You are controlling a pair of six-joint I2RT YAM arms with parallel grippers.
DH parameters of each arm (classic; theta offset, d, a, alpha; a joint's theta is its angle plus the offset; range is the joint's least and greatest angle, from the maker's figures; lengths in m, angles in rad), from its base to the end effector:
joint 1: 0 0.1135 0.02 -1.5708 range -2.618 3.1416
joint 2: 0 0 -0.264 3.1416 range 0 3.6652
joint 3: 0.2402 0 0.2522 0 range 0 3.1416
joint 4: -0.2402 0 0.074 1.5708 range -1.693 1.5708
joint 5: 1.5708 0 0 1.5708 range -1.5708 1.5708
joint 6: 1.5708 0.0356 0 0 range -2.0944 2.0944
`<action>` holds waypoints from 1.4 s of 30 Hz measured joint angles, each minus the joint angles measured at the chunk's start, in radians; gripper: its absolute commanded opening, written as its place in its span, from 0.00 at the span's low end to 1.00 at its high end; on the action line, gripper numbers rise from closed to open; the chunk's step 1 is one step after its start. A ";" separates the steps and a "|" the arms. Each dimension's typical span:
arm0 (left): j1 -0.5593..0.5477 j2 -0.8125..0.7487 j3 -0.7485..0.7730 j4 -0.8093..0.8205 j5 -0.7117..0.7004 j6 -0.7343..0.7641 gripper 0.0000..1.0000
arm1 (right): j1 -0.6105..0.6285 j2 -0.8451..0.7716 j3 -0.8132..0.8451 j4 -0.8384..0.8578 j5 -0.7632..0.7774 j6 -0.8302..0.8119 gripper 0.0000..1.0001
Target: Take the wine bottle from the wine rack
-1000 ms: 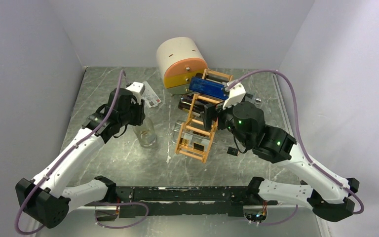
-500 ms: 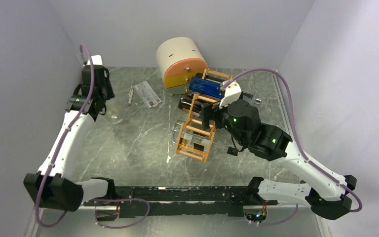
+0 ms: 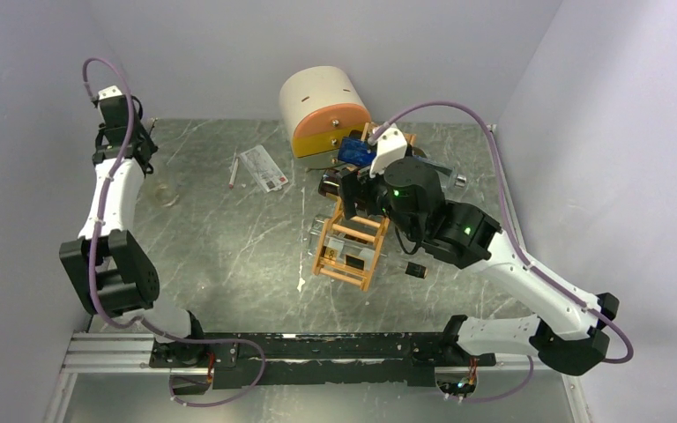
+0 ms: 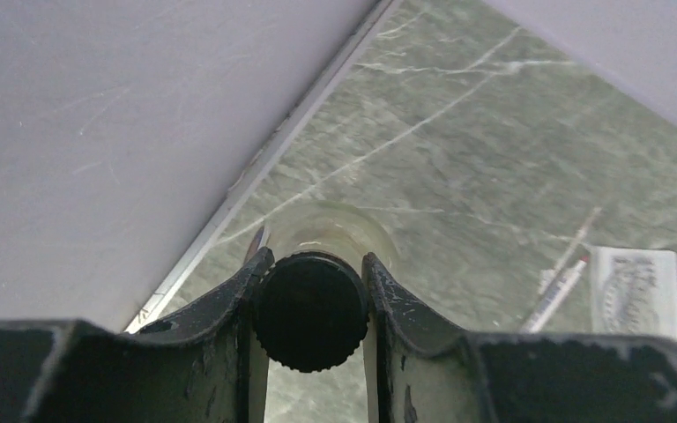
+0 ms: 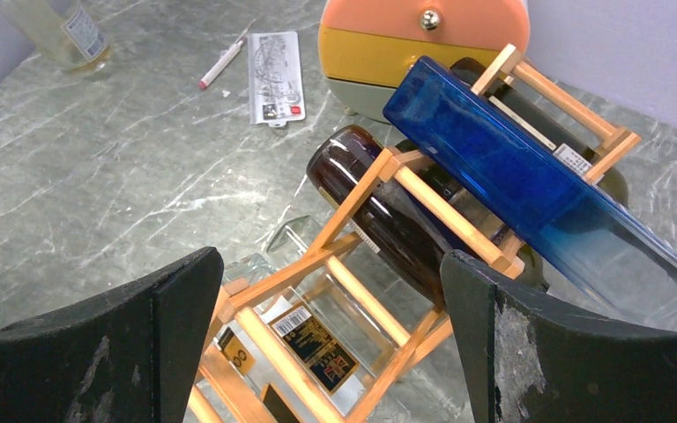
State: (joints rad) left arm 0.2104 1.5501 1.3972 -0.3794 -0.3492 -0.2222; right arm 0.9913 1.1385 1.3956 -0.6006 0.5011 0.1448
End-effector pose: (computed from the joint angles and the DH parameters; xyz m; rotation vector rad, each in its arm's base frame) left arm 0.3479 0.0868 0.3449 -0.6503 1.9838 0.3594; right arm 0.1403 0.1832 0.4381 -0.4562 1.8256 0.3022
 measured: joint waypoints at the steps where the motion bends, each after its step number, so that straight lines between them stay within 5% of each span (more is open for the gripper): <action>1: 0.019 0.023 0.005 0.009 0.012 0.003 0.07 | 0.000 0.006 0.004 -0.001 -0.001 0.000 1.00; 11: 0.110 0.077 0.000 0.061 0.193 0.028 0.13 | 0.000 0.010 0.013 -0.002 -0.040 0.026 1.00; 16: 0.110 0.083 0.005 0.061 0.259 0.033 0.68 | 0.000 -0.002 0.000 -0.003 -0.054 0.048 1.00; 19: 0.110 0.079 0.012 0.081 0.284 0.024 0.81 | 0.000 -0.002 0.000 -0.005 -0.064 0.060 1.00; 33: 0.110 -0.160 0.018 0.106 0.348 0.018 0.87 | 0.000 -0.022 0.000 -0.085 -0.080 0.152 1.00; 42: 0.112 -0.436 -0.032 0.266 0.620 -0.003 0.79 | -0.005 -0.097 -0.016 -0.187 0.068 0.166 1.00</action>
State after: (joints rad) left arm 0.3225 1.1145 1.3651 -0.1135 0.2703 -0.2249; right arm 0.9867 1.0420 1.3800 -0.7876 0.5690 0.3111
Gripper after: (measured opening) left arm 0.811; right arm 0.997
